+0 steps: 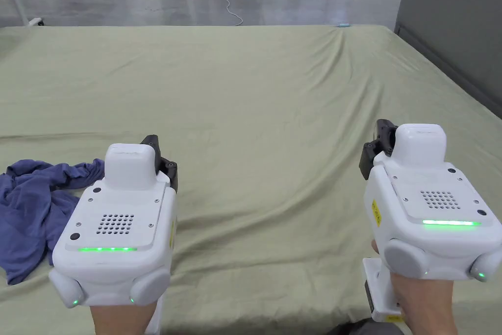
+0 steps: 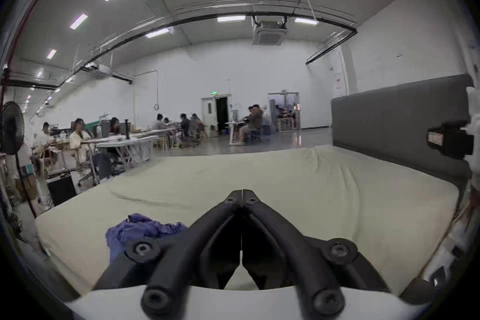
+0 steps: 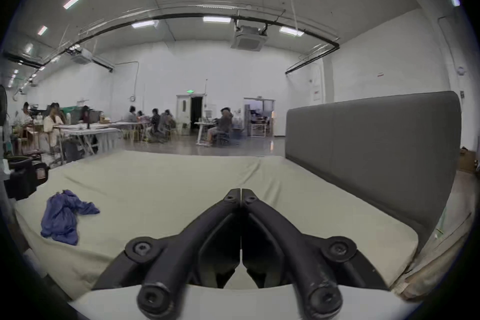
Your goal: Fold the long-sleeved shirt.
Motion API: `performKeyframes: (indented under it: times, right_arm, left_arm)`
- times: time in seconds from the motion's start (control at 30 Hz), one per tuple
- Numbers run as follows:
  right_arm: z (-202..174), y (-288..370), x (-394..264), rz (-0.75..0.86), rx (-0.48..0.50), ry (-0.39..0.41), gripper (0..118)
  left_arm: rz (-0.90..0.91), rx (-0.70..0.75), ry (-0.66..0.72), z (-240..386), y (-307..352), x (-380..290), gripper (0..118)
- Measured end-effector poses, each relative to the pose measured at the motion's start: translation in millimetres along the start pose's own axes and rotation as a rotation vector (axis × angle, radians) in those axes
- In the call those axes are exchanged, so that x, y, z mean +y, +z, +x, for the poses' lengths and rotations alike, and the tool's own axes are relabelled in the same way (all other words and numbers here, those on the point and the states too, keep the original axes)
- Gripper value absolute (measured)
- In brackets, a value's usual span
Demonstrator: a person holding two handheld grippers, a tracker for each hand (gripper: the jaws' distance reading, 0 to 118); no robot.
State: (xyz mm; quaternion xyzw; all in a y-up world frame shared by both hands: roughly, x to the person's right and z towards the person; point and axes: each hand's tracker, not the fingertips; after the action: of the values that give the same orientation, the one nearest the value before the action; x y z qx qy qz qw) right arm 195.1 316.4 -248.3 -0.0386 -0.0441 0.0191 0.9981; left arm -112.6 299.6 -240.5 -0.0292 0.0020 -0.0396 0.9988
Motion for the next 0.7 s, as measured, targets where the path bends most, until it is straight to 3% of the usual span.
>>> performKeyframes:
  times: [0.1,0.43,0.57,0.7]
  right_arm:
    - [-3.3,0.6,-1.6,0.017,-0.043,0.009,0]
    - [-18.2,-4.6,4.1,0.01,-0.017,0.005,0]
    - [-55.0,-14.7,10.3,0.022,0.065,0.009,0]
    - [-113.3,-24.6,15.7,0.044,0.231,0.007,0]
  left_arm:
    - [-0.002,0.028,-0.009,2.2,-0.1,-1.8,0]
    - [0.008,0.062,0.025,-13.4,-3.7,5.3,0]
    - [-0.006,0.157,0.014,-45.1,-1.8,8.5,0]
    - [-0.02,0.272,0.072,-88.8,13.7,11.0,0]
